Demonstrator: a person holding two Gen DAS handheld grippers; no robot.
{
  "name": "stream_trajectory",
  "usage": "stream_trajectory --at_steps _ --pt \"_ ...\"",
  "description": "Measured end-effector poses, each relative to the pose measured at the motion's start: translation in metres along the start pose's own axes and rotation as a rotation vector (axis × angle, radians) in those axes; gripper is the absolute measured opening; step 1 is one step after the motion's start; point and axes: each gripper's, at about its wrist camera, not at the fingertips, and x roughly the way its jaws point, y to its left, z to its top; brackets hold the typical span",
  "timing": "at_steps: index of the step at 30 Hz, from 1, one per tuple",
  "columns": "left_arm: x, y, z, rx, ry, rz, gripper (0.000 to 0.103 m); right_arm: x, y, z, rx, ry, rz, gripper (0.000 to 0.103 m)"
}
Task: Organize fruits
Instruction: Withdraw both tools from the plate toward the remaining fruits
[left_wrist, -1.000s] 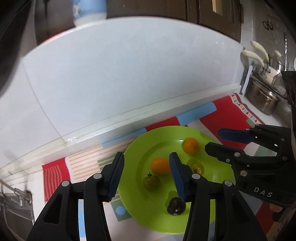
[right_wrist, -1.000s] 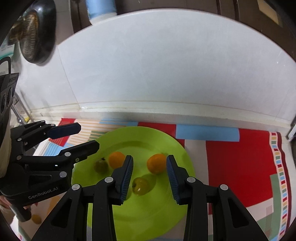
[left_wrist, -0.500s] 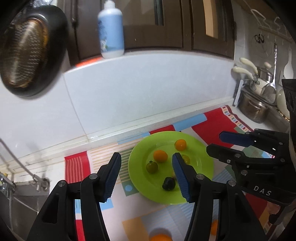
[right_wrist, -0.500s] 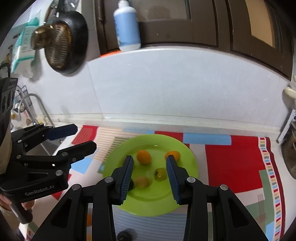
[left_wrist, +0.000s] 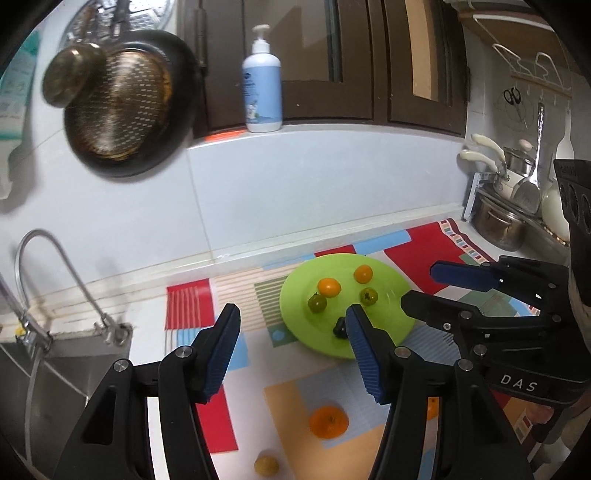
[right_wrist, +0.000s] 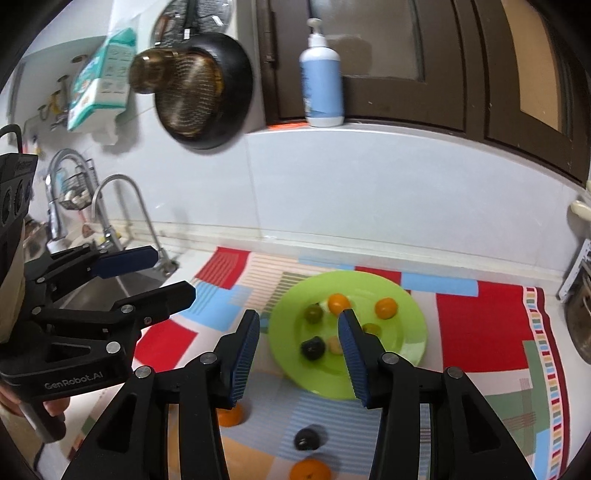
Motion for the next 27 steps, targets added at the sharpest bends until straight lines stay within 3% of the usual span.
stream_trajectory --at_steps 11,27 --pt "-0.037 0.015 -0.035 -0.032 0.0 0.056 0.059 -0.014 0.04 -0.014 -0.053 -0.011 0.064 0.045" --pt "-0.053 0.021 -0.097 -0.042 0.017 0.103 0.059 -0.014 0.084 -0.061 -0.171 0.019 0.053 0.045"
